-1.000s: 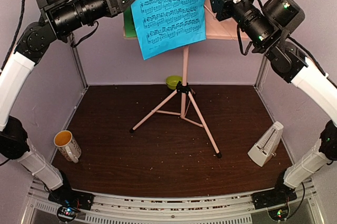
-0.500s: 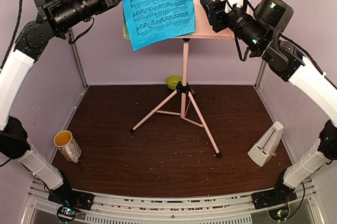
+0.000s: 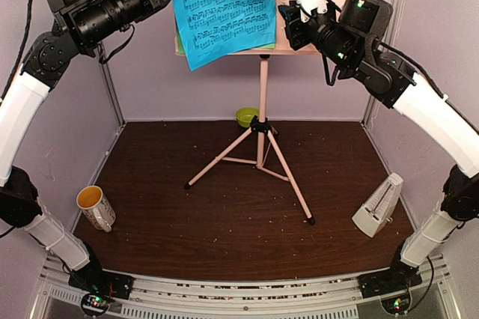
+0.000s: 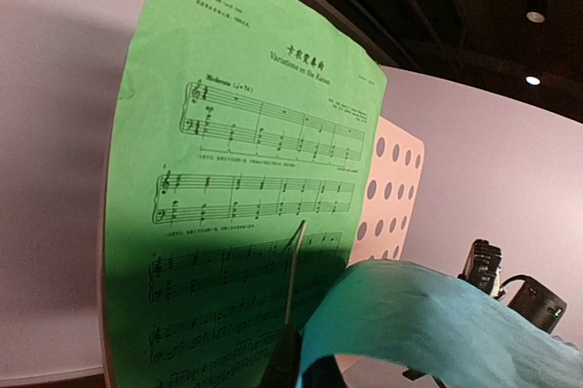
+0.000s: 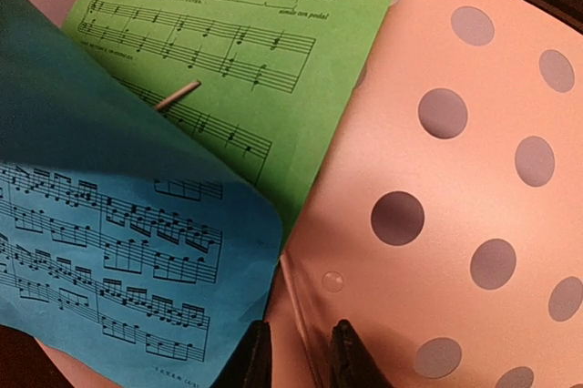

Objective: Set up the instrument practice props

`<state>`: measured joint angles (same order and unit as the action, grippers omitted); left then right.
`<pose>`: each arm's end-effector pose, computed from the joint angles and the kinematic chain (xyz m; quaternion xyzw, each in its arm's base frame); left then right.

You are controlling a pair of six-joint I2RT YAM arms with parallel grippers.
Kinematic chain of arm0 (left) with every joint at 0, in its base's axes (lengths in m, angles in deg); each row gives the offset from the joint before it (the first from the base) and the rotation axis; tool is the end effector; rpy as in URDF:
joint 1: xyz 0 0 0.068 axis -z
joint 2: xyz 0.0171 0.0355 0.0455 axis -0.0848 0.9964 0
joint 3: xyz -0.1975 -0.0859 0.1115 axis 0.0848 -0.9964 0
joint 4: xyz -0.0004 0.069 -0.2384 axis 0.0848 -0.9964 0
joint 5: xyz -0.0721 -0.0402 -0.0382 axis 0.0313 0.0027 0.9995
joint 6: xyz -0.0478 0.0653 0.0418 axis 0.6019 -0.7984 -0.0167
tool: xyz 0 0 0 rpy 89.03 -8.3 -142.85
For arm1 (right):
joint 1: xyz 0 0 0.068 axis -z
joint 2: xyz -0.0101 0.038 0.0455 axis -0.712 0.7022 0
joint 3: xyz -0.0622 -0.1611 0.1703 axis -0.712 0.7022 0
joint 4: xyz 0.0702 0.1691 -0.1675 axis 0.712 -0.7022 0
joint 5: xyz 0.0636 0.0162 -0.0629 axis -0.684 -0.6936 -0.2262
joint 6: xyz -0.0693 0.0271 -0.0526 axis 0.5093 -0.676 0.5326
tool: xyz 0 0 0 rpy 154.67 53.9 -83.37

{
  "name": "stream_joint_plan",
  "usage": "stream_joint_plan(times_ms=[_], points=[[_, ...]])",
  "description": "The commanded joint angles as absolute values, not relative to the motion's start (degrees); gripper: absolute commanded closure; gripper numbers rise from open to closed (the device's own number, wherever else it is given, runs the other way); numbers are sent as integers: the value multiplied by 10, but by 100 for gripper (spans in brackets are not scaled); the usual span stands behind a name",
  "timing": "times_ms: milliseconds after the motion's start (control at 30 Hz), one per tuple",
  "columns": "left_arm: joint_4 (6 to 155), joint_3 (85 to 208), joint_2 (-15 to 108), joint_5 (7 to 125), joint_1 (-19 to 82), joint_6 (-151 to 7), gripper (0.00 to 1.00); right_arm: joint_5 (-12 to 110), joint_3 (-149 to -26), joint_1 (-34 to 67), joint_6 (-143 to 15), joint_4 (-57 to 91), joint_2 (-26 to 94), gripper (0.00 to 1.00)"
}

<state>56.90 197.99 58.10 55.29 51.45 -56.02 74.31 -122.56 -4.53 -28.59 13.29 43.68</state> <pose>0.2133 -0.2202 0.5718 0.0850 0.6030 -0.4653 0.6424 0.2548 0.2648 0.5202 -0.2863 0.5409 0.0549 0.7889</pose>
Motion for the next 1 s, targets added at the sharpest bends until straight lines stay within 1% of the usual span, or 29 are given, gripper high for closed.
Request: stream_joint_plan(times_ms=[0, 333, 433, 600, 700, 833, 967], points=[[619, 1964, 562, 541, 512, -548, 100, 779, -1237, -43, -273, 137, 442, 78], [625, 1964, 561, 532, 512, -548, 100, 808, -1237, -44, -234, 130, 444, 76], [627, 1963, 561, 527, 512, -548, 100, 824, -1231, -44, -223, 137, 444, 80], [630, 1964, 561, 517, 511, -544, 100, 820, -1210, -44, -221, 169, 428, 94], [633, 1965, 563, 514, 512, -541, 100, 818, -1197, -43, -214, 189, 424, 100], [636, 1964, 565, 503, 512, -534, 100, 804, -1173, -44, -216, 215, 410, 100], [654, 1959, 567, 497, 512, -531, 100, 780, -1118, -43, -218, 280, 380, 100]])
